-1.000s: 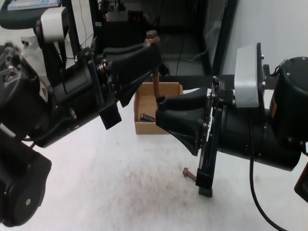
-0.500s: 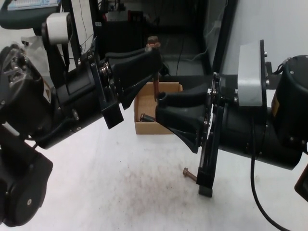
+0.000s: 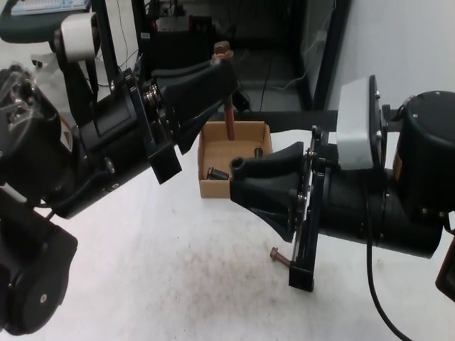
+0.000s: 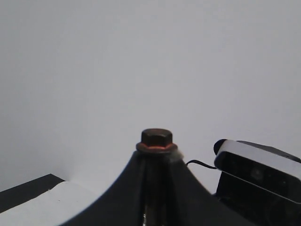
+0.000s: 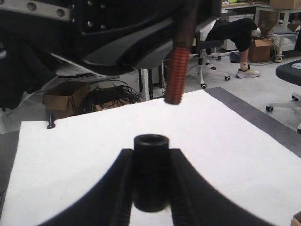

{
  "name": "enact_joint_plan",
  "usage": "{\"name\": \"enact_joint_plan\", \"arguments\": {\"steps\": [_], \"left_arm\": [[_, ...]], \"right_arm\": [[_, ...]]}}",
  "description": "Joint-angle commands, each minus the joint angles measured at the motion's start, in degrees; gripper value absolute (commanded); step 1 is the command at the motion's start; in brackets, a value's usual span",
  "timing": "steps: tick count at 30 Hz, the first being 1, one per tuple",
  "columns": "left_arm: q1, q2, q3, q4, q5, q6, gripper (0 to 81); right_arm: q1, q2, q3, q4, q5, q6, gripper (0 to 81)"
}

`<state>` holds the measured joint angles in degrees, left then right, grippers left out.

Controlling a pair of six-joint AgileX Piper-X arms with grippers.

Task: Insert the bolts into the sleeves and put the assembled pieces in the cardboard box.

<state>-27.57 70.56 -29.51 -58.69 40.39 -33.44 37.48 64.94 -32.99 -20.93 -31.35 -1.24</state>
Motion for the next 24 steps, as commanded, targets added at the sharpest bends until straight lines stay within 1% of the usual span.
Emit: {"name": "enact_joint_plan", "arguments": {"steps": [1,5,14,20,24], "left_arm": [[0.0,-0.1,-0.4,-1.2,-0.4,-1.0,0.1],[0.0,-0.1,-0.4,-1.2,-0.3,-1.5,0.1],[-0.2,-0.1,-0.4,-1.2,-0.7,-1.7,0.1],[-0.2,-0.1,-0.4,-1.2,-0.7,-1.7,0.1],[-1.1,-0.1,-0.4,-1.2,-0.7,-1.7,0.1]], "right_arm": [[0.1,-0.1,-0.6,-2.3,-0.1,-0.5,0.8],[0.1,-0.1,-0.6,-5.4,0.2,-0.5,0.8],[0.1,-0.1,-0.6,-4.2,0.2,-0.5,0.8],[0.1,-0.1,-0.6,-1.0,2.7,-0.5,0.8],[0.1,-0.1,-0.6,-1.2,2.7,-0.5,0.8]]}}
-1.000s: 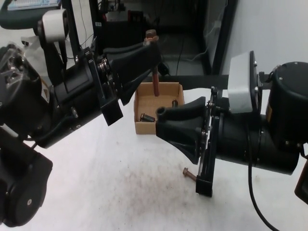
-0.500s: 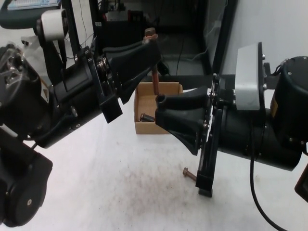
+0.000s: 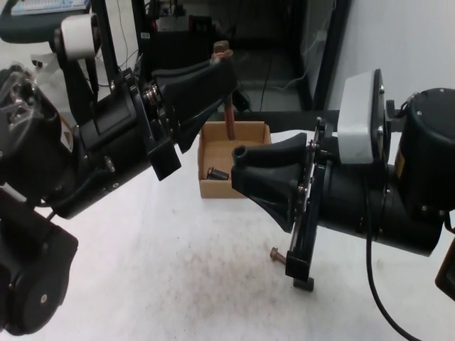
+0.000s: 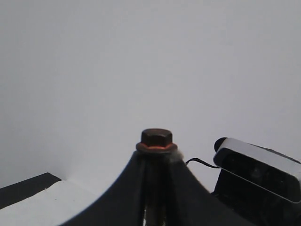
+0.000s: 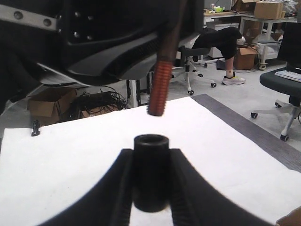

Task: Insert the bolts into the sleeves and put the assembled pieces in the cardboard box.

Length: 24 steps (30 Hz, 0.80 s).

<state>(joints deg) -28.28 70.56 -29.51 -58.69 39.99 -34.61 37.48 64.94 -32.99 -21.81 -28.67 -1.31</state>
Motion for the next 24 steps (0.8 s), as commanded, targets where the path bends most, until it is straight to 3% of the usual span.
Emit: {"name": "enact_joint_plan", "arguments": {"steps": [1,24], "left_arm": [[-0.9,-0.1,-0.4,-1.2,-0.3,-0.5,0.1],[-0.6,1.6,-0.4,-1.0,-0.9,2.5,0.1]], "right_arm": [[0.1,-0.1,-0.6,-0.4,0.1,-0.4,0.8],[-0.3,-0.1,-0.6,-0.3,0.1,-0.4,0.8]]}}
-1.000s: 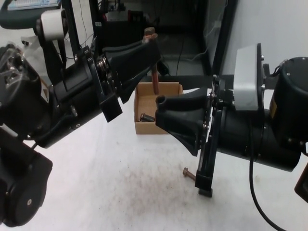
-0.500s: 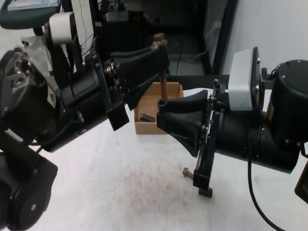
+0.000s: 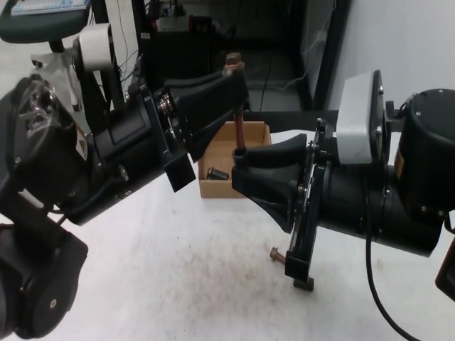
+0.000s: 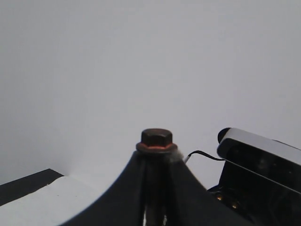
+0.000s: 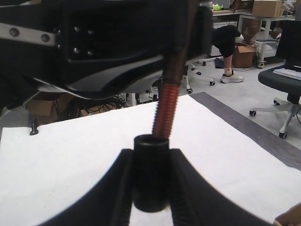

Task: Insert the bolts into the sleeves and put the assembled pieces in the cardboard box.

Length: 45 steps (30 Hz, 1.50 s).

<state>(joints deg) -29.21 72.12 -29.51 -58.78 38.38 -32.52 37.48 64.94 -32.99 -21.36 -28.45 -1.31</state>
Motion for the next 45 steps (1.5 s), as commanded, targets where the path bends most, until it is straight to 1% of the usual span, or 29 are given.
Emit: {"name": "enact_joint_plan", "arguments": {"steps": [1,4,9,15,19,26,32,39,45], "left_arm": [[0.3,0.0,-0.4,-0.9,1.3,0.4,0.1],[0.3,0.0,-0.4,-0.9,2.6,0.4,0.1],[0.3,0.0,-0.4,-0.9,2.6,0.3,0.1],[0.3,0.2,-0.4,-0.9,2.0,0.3,0.1],[0.3,0.2,-0.4,-0.9,0.0,0.3,0.1],[0.3,0.2,-0.4,-0.9,-0.2,-0.1,0.1],[0.2,0.2,-0.4,-0.9,-0.2,-0.1,0.1],[0.2,0.2,-0.4,-0.9,2.7,-1.2,0.1],[0.2,0.2,-0.4,-0.9,2.7,-1.2,0.1]], "right_arm": [[-0.4,-0.1,-0.6,-0.8,0.0,-0.4,0.8],[-1.1,-0.1,-0.6,-0.8,0.5,-0.4,0.8],[-1.6,-0.1,-0.6,-2.4,0.5,-0.4,0.8],[-1.3,-0.1,-0.6,-2.5,-0.2,-0.4,0.8],[-1.3,-0.1,-0.6,-2.2,-0.7,-0.4,0.8],[0.6,-0.1,-0.6,-0.7,-0.6,-0.4,0.8],[0.6,-0.1,-0.6,-0.7,-0.6,-0.4,0.8],[0.7,-0.1,-0.6,-0.7,1.6,-0.4,0.8],[0.7,-0.1,-0.6,-0.7,1.6,-0.4,0.8]]}}
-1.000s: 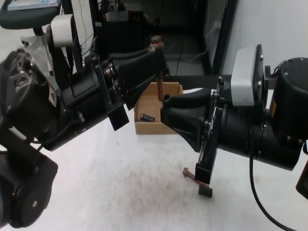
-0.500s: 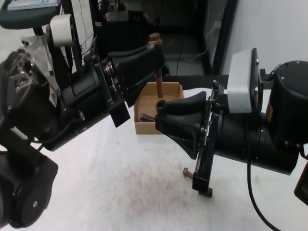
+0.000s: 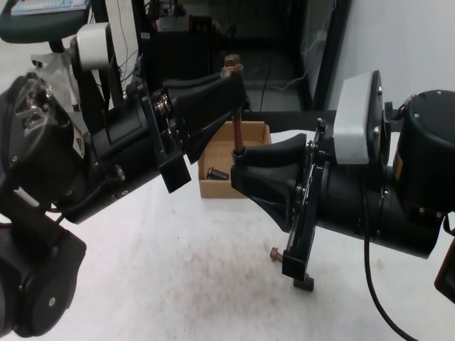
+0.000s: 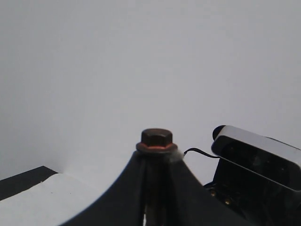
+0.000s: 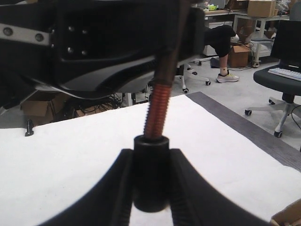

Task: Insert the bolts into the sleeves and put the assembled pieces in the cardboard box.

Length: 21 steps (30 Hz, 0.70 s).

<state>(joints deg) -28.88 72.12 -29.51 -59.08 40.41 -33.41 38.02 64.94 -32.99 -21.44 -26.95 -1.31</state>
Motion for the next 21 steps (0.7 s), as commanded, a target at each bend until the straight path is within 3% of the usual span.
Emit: {"name": "enact_joint_plan", "arguments": {"steps": [1,16,19,21], "left_arm": [[-0.1,0.2,-0.4,-0.6,0.7,-0.2,0.1],[-0.1,0.2,-0.3,1.9,0.8,0.0,0.1],[-0.1,0.2,-0.3,1.8,4.2,0.0,0.5],[-0.1,0.2,-0.3,1.3,9.0,0.0,6.7]], "right_arm": [[0.1,-0.1,-0.6,-0.7,0.1,-0.4,0.8],[0.1,-0.1,-0.6,-3.5,0.4,-0.4,0.8],[-0.1,-0.1,-0.6,-3.7,0.5,-0.4,0.8],[-0.5,-0.1,-0.6,-3.7,0.5,-0.4,0.8]]}}
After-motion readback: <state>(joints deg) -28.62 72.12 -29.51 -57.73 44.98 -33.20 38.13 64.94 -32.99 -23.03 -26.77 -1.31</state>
